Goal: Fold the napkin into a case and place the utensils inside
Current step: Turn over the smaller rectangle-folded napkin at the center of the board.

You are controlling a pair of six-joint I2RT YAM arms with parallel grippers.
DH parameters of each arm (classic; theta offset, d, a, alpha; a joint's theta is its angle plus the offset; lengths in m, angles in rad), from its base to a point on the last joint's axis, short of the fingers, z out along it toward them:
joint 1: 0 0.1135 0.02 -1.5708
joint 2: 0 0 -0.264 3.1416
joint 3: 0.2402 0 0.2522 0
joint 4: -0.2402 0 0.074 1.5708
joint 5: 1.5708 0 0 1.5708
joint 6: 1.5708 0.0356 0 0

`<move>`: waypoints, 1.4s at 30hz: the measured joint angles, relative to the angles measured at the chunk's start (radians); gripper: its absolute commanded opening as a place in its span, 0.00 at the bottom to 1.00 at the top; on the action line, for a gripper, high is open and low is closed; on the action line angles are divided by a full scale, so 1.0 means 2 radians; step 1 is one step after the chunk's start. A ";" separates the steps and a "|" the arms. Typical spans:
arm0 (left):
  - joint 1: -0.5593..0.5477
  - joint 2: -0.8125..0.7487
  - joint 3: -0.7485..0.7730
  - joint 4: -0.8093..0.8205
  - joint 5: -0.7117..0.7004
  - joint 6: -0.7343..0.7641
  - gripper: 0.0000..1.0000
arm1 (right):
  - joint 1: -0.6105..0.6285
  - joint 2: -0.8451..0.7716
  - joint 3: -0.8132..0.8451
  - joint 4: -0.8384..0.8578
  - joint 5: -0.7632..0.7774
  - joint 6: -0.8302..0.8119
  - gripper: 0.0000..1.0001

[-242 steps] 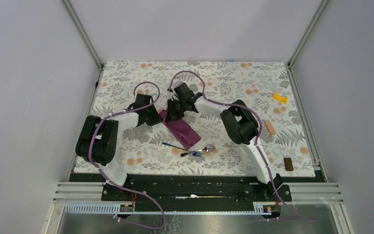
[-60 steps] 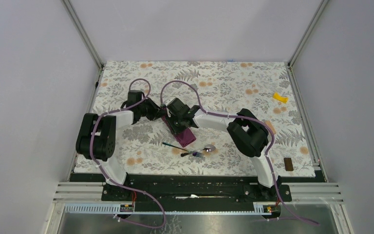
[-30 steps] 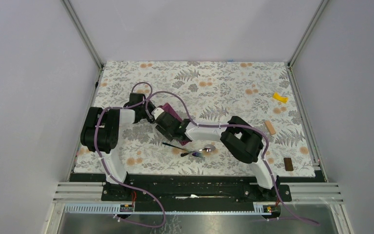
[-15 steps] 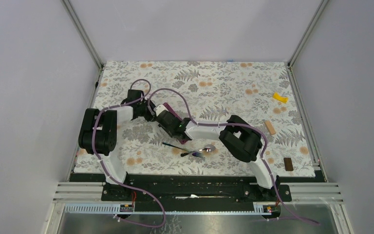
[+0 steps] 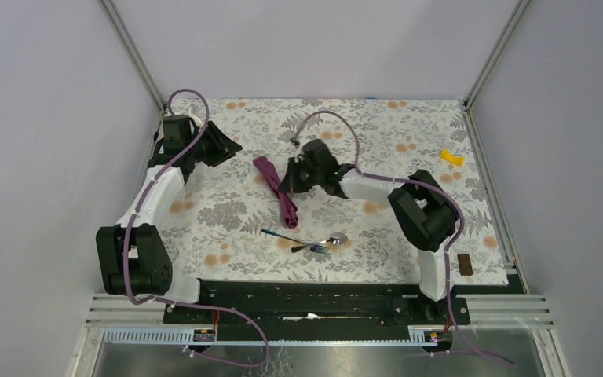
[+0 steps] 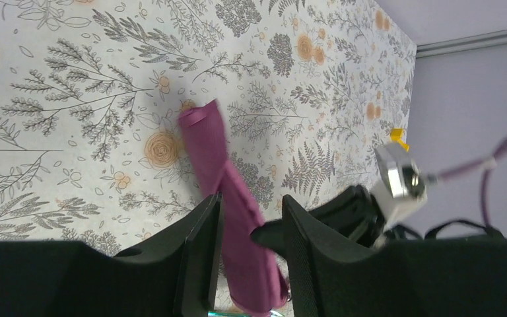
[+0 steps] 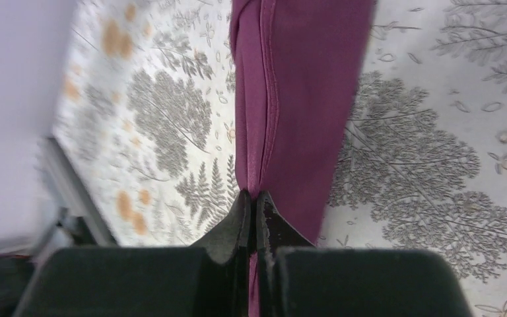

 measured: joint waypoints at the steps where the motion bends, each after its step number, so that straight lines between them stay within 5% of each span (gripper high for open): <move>1: 0.003 -0.005 0.000 -0.003 0.000 0.002 0.43 | -0.015 -0.002 -0.014 0.026 -0.024 0.027 0.00; 9: 0.005 -0.007 -0.012 -0.021 0.012 0.008 0.43 | -0.130 0.023 -0.156 0.282 -0.188 0.258 0.01; 16: -0.040 0.031 -0.013 -0.006 0.028 0.005 0.43 | -0.199 0.027 -0.195 0.341 -0.251 0.289 0.42; 19: -0.072 0.075 -0.008 0.017 0.043 -0.008 0.43 | -0.233 0.015 -0.178 0.240 -0.238 0.198 0.63; 23: -0.110 0.150 0.025 0.050 0.064 -0.039 0.42 | -0.240 -0.054 -0.149 0.049 -0.144 0.062 0.62; 27: -0.139 0.228 0.090 0.085 0.070 -0.068 0.37 | -0.213 -0.134 -0.132 -0.036 -0.113 -0.003 0.44; 30: -0.154 0.284 0.141 0.122 0.074 -0.091 0.34 | -0.179 -0.140 -0.115 -0.042 -0.134 -0.017 0.33; 42: -0.164 0.464 0.283 0.152 0.072 -0.126 0.30 | -0.157 -0.112 -0.197 -0.056 -0.110 -0.012 0.32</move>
